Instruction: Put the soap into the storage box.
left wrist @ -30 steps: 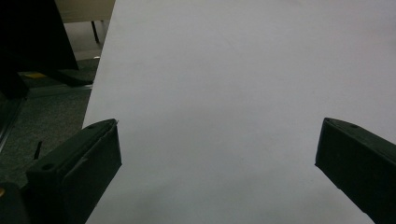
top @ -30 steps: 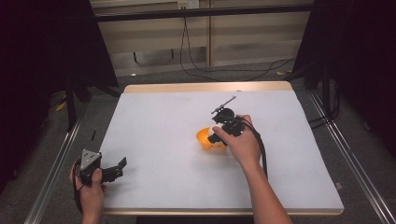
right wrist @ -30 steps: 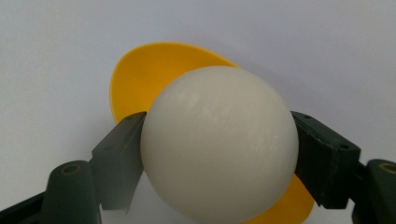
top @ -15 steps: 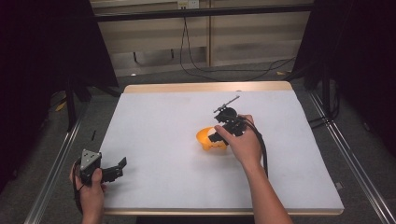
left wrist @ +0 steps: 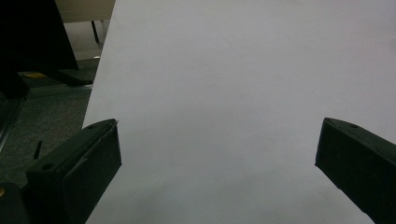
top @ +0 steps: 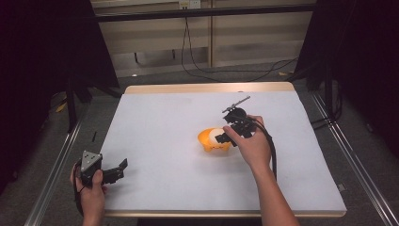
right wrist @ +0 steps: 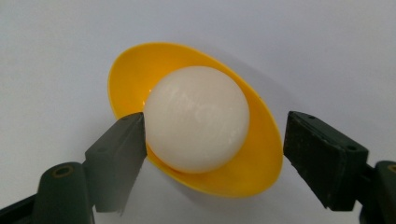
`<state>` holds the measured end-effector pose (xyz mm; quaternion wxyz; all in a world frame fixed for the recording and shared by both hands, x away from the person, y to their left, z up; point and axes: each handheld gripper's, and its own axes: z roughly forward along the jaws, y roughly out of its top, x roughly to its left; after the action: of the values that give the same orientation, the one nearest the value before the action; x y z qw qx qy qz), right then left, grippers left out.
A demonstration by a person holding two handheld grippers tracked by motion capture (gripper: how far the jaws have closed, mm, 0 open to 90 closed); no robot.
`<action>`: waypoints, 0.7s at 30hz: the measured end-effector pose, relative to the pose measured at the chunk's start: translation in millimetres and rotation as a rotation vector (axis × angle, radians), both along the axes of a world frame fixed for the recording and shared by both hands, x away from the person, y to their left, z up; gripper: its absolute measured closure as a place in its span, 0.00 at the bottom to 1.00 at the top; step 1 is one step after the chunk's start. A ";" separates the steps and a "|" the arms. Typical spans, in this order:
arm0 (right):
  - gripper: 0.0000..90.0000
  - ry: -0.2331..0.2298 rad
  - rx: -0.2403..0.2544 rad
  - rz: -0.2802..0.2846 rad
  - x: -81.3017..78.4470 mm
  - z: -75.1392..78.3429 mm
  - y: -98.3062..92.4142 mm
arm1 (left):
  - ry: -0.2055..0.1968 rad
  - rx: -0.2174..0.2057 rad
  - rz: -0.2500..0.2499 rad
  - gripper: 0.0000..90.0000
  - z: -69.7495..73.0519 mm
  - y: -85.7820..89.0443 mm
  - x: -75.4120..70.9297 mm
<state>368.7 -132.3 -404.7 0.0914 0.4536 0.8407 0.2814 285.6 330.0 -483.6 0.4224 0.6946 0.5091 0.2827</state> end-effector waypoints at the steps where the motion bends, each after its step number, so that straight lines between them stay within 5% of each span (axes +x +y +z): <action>1: 0.23 0.000 0.000 0.000 0.0 0.0 0.0 | 0.000 0.001 -0.001 0.00 0.0 0.0 0.0; 21: 0.11 -0.018 0.006 -0.079 -21.5 -4.3 -49.5 | 0.000 0.008 0.000 0.00 -0.1 -1.0 0.2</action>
<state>347.2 -181.8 -409.0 0.1089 0.4839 0.8205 0.2841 285.8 329.1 -483.7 0.4195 0.6965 0.5078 0.2848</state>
